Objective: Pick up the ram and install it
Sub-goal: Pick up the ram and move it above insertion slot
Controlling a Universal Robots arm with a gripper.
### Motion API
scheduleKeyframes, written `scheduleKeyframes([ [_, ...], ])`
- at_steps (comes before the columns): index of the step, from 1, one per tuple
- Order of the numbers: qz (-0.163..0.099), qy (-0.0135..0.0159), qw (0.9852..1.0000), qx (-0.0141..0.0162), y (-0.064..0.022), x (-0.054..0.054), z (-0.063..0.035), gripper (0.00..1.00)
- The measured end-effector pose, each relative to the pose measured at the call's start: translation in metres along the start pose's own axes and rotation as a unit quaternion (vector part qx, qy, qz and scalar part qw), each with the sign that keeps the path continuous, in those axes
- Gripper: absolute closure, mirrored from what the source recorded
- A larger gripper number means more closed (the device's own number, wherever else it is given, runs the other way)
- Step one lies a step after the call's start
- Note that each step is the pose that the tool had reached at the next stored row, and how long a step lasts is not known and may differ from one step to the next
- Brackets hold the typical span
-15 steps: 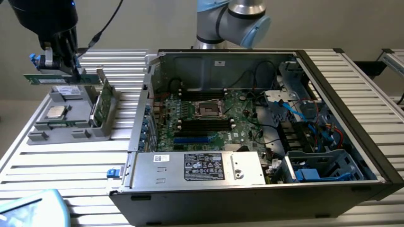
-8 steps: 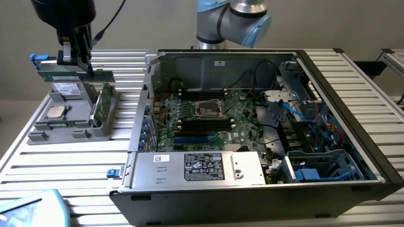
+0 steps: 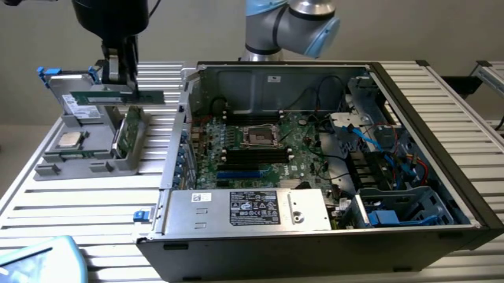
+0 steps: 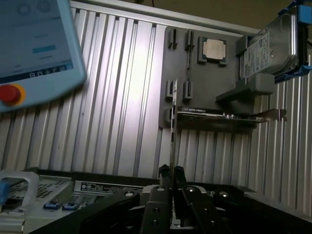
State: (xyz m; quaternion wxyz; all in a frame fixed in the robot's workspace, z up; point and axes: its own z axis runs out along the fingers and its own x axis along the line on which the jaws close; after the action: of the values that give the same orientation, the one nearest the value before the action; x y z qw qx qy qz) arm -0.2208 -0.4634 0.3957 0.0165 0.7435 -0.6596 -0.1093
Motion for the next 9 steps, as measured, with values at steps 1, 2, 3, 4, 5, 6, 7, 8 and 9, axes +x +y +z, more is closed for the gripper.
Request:
scheduleKeyframes([
  [1,0.0,-0.0001,1.0,0.0,-0.0045,0.001,-0.001,0.86],
  [2,0.0,-0.0005,1.0,0.0,-0.0087,0.002,-0.0019,0.86],
  [3,0.0,-0.0011,1.0,0.0001,-0.013,0.003,-0.003,0.86],
  [4,0.0,-0.002,1.0,0.0002,-0.0174,0.003,-0.0042,0.86],
  [5,-0.001,-0.0029,1.0,0.0003,-0.0217,0.004,-0.0053,0.86],
  [6,-0.001,-0.0036,1.0,0.0004,-0.0265,0.005,-0.0065,0.86],
  [7,-0.001,-0.004,1.0,0.0005,-0.0308,0.006,-0.0074,0.86],
  [8,-0.001,-0.0042,1.0,0.0002,-0.0347,0.006,-0.0082,0.86],
  [9,-0.001,-0.0043,1.0,-0.0003,-0.0387,0.007,-0.009,0.86],
])
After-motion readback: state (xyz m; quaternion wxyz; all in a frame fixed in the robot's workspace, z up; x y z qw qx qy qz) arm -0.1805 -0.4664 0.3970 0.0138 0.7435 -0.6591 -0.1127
